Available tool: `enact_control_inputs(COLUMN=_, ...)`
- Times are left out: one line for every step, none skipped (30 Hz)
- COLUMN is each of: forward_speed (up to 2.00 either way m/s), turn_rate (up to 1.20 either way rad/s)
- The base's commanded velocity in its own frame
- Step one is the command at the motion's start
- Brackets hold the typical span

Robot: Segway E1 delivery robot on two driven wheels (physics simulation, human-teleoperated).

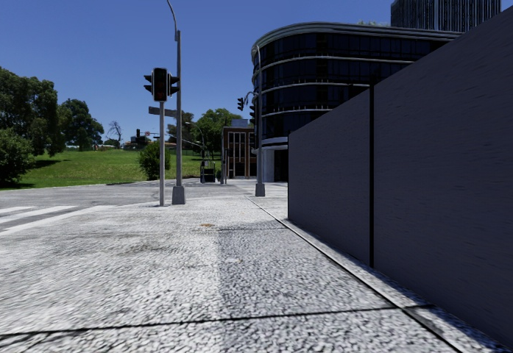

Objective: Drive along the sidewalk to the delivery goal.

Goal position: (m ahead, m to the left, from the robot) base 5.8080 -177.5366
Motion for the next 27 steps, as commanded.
enact_control_inputs(forward_speed=0.0, turn_rate=0.0)
enact_control_inputs(forward_speed=0.0, turn_rate=0.0)
enact_control_inputs(forward_speed=0.0, turn_rate=0.0)
enact_control_inputs(forward_speed=0.0, turn_rate=0.0)
enact_control_inputs(forward_speed=0.0, turn_rate=0.0)
enact_control_inputs(forward_speed=0.0, turn_rate=0.0)
enact_control_inputs(forward_speed=0.0, turn_rate=0.0)
enact_control_inputs(forward_speed=0.0, turn_rate=0.0)
enact_control_inputs(forward_speed=0.0, turn_rate=0.0)
enact_control_inputs(forward_speed=0.0, turn_rate=0.03)
enact_control_inputs(forward_speed=0.0, turn_rate=0.1)
enact_control_inputs(forward_speed=0.0, turn_rate=0.1)
enact_control_inputs(forward_speed=0.0, turn_rate=0.16)
enact_control_inputs(forward_speed=0.0, turn_rate=0.18)
enact_control_inputs(forward_speed=0.0, turn_rate=0.19)
enact_control_inputs(forward_speed=0.0, turn_rate=0.19)
enact_control_inputs(forward_speed=0.0, turn_rate=0.16)
enact_control_inputs(forward_speed=0.0, turn_rate=0.12)
enact_control_inputs(forward_speed=0.0, turn_rate=0.12)
enact_control_inputs(forward_speed=0.0, turn_rate=0.1)
enact_control_inputs(forward_speed=0.0, turn_rate=0.07)
enact_control_inputs(forward_speed=0.0, turn_rate=0.04)
enact_control_inputs(forward_speed=0.0, turn_rate=0.03)
enact_control_inputs(forward_speed=0.0, turn_rate=0.08)
enact_control_inputs(forward_speed=0.0, turn_rate=0.08)
enact_control_inputs(forward_speed=0.0, turn_rate=0.08)
enact_control_inputs(forward_speed=0.0, turn_rate=0.08)
